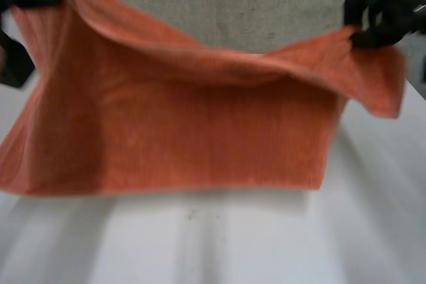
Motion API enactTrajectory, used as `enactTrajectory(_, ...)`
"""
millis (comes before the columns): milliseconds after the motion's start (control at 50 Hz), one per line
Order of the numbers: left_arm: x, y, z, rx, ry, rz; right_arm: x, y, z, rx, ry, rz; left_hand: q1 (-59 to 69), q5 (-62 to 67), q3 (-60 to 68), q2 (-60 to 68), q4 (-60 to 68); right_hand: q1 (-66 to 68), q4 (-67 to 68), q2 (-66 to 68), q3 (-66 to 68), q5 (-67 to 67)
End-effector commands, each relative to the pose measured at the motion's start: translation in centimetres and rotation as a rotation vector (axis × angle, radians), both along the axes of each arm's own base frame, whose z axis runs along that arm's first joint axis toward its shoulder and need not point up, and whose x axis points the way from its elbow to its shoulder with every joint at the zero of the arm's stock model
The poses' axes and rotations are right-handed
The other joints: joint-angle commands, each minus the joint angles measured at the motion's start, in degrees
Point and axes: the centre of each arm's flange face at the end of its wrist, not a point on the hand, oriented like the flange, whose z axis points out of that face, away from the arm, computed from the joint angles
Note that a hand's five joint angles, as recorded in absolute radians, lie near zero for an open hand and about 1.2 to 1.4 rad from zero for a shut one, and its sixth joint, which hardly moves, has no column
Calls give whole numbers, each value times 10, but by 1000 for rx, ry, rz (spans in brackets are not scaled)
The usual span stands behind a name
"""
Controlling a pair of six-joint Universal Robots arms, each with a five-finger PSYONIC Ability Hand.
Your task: Fold the laundry
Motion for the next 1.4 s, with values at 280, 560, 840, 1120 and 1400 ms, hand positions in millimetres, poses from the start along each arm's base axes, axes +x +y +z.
enactTrajectory(280, -28, -109, -184, 466, -218, 21, 68, -60, -136, 135, 178, -118, 125, 106, 103, 102, 103, -448, -580, -574, -576, -566)
enactTrajectory(560, -25, -109, -189, 478, -217, 29, 47, 10, -125, 32, 212, -117, 125, 106, 103, 102, 103, -353, -485, -479, -481, -471)
enactTrajectory(840, -15, -93, -169, 453, -195, 36, 84, 37, -203, 45, 249, 49, 125, 106, 103, 102, 103, -175, -307, -301, -303, -293)
enactTrajectory(1120, -9, -84, -169, 461, -201, 44, 84, 7, -236, -96, 499, 19, 125, 106, 103, 102, 103, -149, -282, -276, -278, -268)
enactTrajectory(1400, 0, -88, -174, 479, -201, 64, 84, -9, -226, -160, 477, -14, 125, 106, 103, 102, 103, -60, -193, -187, -189, -178)
